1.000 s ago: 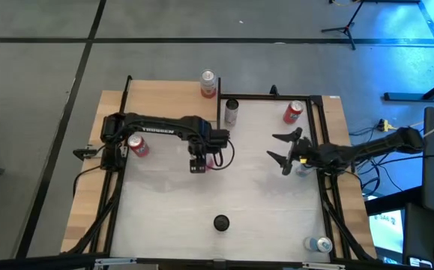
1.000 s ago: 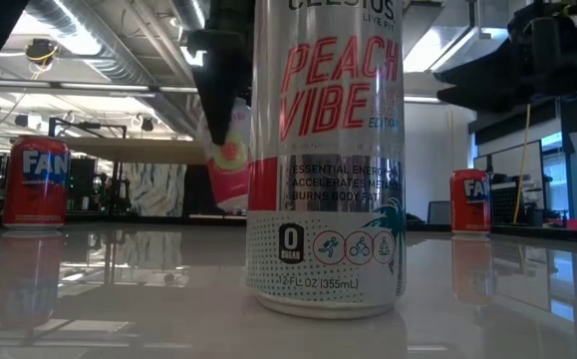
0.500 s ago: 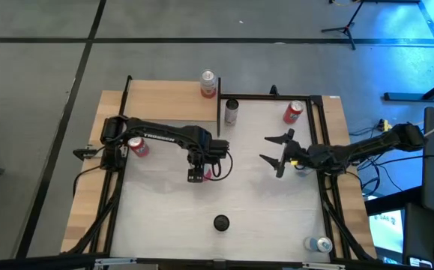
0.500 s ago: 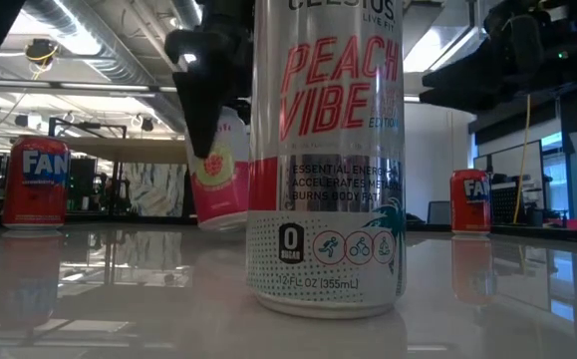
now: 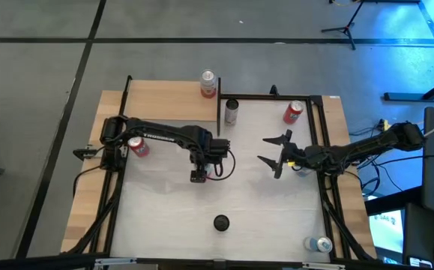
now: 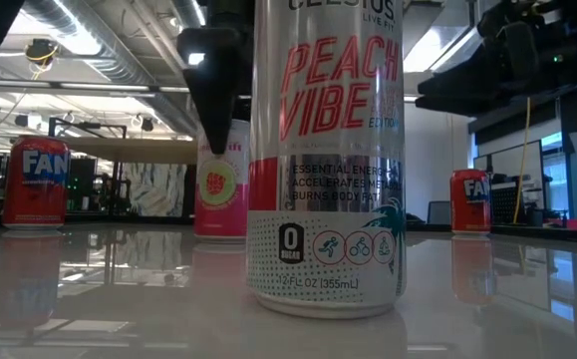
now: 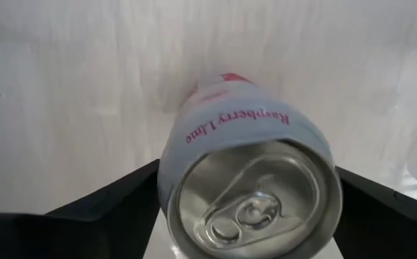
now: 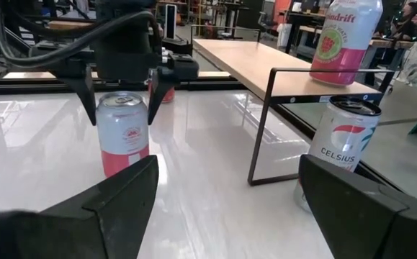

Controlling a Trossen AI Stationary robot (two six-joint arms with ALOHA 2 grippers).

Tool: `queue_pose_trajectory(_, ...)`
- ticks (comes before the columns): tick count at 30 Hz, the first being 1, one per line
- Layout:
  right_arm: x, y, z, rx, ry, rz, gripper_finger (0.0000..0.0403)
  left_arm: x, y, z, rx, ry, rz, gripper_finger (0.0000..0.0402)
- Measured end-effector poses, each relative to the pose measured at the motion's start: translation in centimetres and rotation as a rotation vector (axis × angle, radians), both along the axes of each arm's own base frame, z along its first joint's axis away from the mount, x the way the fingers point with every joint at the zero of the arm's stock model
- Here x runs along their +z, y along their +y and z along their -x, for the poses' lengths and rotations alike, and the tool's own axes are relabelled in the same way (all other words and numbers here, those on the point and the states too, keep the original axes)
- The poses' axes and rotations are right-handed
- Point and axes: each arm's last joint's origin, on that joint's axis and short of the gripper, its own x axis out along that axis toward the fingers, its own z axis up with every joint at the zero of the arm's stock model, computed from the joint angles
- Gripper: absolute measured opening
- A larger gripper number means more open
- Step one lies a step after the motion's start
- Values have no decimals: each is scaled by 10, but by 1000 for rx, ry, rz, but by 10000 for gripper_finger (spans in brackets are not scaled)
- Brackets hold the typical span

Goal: Place canned beverage on shelf
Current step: Put the pink soda can on the shelf aligned with the other pink soda can

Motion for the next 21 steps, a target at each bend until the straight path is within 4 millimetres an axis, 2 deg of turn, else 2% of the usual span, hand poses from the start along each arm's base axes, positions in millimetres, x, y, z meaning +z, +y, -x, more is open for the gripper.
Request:
queue_pose_trajectory(10,0,0,0,0,-2,0,333,6,0,2,25,-19,1,352)
queue_pose_trajectory(17,-1,0,0,10,6,0,333,43,-1,20,49,-109,-59,353)
queue_pose_trajectory(21,0,0,0,9,1,-1,333,62,-1,41,63,-191,-67,353)
